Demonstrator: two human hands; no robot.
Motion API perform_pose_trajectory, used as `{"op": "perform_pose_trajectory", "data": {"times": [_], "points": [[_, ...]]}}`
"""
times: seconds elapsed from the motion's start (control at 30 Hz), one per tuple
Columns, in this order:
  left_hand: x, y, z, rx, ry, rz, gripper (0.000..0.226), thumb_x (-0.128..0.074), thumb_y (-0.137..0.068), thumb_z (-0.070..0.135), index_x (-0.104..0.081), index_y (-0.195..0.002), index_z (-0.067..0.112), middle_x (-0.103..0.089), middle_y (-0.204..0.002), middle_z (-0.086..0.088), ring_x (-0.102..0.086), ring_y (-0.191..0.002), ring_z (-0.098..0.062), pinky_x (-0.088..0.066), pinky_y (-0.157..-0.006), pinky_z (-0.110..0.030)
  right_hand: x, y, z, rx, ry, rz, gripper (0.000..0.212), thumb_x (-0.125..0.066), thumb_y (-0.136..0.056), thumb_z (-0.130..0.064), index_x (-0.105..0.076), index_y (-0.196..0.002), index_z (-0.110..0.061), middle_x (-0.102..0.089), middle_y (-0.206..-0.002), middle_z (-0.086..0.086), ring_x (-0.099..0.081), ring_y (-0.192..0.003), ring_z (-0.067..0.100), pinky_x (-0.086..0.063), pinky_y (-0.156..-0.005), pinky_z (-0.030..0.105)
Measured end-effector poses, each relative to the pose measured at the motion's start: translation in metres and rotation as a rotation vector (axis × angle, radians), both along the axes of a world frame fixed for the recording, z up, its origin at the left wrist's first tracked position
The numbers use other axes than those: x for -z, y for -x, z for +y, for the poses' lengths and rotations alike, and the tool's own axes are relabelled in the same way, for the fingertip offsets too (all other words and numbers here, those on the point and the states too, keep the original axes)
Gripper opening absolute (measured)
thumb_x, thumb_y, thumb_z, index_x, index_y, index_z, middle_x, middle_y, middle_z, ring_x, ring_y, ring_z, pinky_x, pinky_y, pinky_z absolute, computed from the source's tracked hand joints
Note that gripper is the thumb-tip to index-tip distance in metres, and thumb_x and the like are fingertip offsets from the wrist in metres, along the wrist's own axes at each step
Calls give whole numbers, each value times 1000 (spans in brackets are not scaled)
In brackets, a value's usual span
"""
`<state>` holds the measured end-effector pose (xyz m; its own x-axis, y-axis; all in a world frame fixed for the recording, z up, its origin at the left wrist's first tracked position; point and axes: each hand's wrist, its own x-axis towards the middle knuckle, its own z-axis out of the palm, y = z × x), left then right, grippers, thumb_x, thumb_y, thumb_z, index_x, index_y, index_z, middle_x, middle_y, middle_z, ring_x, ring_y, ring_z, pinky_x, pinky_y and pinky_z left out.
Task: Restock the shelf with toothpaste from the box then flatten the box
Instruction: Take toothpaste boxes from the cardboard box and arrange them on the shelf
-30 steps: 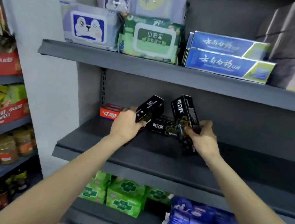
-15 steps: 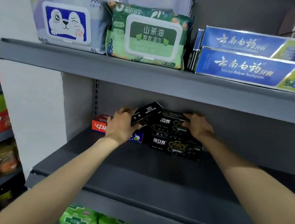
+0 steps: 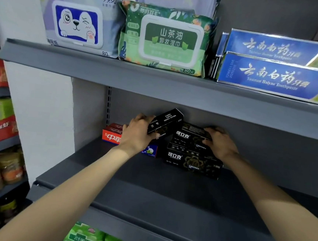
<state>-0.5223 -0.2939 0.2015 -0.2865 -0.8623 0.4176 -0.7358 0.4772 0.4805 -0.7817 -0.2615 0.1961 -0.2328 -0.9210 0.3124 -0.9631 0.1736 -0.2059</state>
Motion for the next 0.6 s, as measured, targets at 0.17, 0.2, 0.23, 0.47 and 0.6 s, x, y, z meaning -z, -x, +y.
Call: {"op": "perform_pose_trajectory", "data": {"times": [0.17, 0.2, 0.23, 0.47, 0.6], "points": [[-1, 8, 0, 52, -2, -3, 63, -62, -88, 36, -36, -144, 26, -42, -140, -3, -40, -131, -26, -30, -106, -47, -3, -7, -1, -38, 17, 57, 49, -51, -95, -23, -39, -143, -19, -35, -143, 9, -28, -137, 26, -29, -112, 40], [-1, 9, -1, 58, -2, -6, 63, -62, -88, 36, -35, -145, 27, -42, -140, -3, -39, -132, -25, -30, -107, -47, -1, -8, -1, -36, 27, 73, 48, -51, -95, -22, -40, -142, -19, -35, -142, 7, -29, -136, 25, -29, -112, 40], [-1, 9, -1, 67, 1, -12, 63, -62, -88, 36, -35, -145, 27, -42, -140, -2, -39, -132, -25, -29, -107, -47, 1, -10, -1, -27, 51, 101, 47, -51, -95, -20, -42, -141, -19, -35, -140, 6, -29, -134, 24, -30, -111, 39], [8, 4, -6, 232, -23, -55, 62, -67, -84, 37, -42, -141, 31, -51, -135, 2, -47, -127, -22, -34, -107, -48, 11, -5, -4, -57, 154, 17, 38, -51, -94, -13, -53, -132, -16, -51, -131, 8, -44, -123, 25, -35, -102, 31], [10, 16, 0, 268, -21, -149, 59, -66, -84, 40, -43, -137, 34, -50, -140, 7, -42, -132, -19, -24, -111, -43, -9, 5, 14, -199, 116, -544, 39, -38, -98, -3, -46, -134, -12, -62, -125, 11, -54, -105, 14, -40, -85, 21]]}}
